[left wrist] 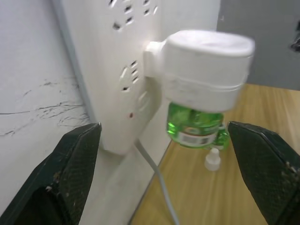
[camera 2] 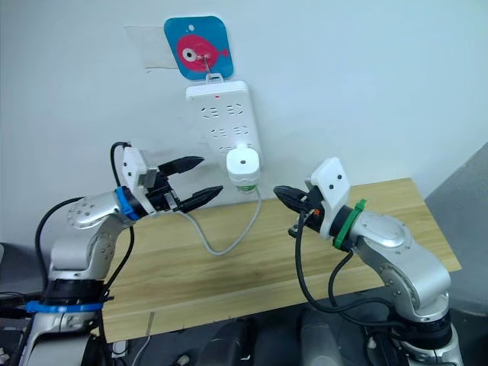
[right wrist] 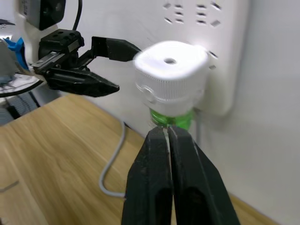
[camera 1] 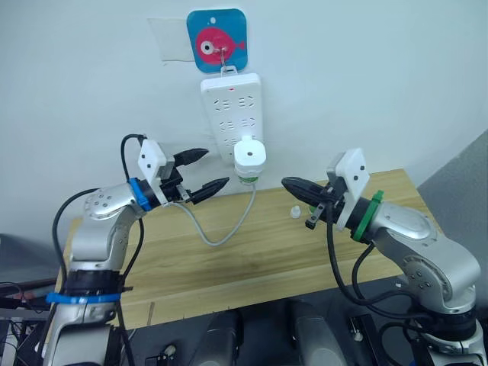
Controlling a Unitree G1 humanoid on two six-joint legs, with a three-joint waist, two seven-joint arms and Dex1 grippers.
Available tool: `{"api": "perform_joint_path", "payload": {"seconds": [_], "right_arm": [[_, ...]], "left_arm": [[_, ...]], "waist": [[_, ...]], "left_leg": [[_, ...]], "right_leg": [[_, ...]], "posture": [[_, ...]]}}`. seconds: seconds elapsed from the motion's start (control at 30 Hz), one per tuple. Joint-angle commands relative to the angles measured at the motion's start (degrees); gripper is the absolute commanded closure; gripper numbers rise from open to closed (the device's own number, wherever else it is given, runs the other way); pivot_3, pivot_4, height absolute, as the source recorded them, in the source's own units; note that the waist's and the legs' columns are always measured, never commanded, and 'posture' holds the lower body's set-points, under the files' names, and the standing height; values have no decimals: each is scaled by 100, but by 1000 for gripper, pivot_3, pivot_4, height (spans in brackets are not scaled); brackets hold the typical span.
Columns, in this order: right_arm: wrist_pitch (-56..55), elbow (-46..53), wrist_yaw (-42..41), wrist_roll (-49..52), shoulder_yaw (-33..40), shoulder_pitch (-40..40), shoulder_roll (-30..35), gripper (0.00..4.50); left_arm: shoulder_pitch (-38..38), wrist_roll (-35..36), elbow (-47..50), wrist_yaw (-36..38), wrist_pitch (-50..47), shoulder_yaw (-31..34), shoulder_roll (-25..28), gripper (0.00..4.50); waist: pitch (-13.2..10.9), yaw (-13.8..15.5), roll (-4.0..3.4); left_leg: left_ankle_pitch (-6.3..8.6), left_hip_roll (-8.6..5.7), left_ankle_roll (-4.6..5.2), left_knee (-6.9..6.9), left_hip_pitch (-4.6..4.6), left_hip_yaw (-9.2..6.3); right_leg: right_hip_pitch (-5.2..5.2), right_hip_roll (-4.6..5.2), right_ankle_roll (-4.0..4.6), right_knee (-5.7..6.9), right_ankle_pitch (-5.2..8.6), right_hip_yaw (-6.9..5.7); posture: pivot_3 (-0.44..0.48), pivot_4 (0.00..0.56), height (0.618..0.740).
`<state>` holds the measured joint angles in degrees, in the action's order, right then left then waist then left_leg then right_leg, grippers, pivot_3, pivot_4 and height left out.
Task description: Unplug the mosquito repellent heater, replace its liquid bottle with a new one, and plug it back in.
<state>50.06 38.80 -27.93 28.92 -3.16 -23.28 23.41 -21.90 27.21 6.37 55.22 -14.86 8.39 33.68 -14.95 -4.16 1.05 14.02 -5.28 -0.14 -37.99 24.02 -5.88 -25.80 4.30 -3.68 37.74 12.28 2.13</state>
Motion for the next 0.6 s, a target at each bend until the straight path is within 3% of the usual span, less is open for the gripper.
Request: {"api": "perform_joint_path", "payload": {"seconds": [0.03, 0.23, 0.6], "right_arm": [[-346, -15, -25, -77, -213, -91, -70, 4492], [-587, -243, 2, -315, -518, -136, -68, 4492], [-887, -734, 221, -774, -797, -409, -340, 4492]], "left_arm": [[329, 416, 1090, -221, -305, 101, 16, 0], [830, 671, 2030, -464, -526, -24, -37, 0], [1114, 685, 2252, -765, -499, 77, -39, 0]], "waist": [[1, 41, 1], [1, 121, 1], [2, 194, 3]], "left_leg": [[0, 0, 0, 0, -1, 0], [-1, 2, -1, -1, -4, 0], [-1, 2, -2, 2, -9, 1]], "right_leg": [[1, 0, 0, 0, 0, 0], [2, 0, 0, 3, 0, 0], [5, -2, 0, 1, 0, -1]], "posture": [[-45, 232, 740], [-33, 234, 740], [-14, 231, 740]]}}
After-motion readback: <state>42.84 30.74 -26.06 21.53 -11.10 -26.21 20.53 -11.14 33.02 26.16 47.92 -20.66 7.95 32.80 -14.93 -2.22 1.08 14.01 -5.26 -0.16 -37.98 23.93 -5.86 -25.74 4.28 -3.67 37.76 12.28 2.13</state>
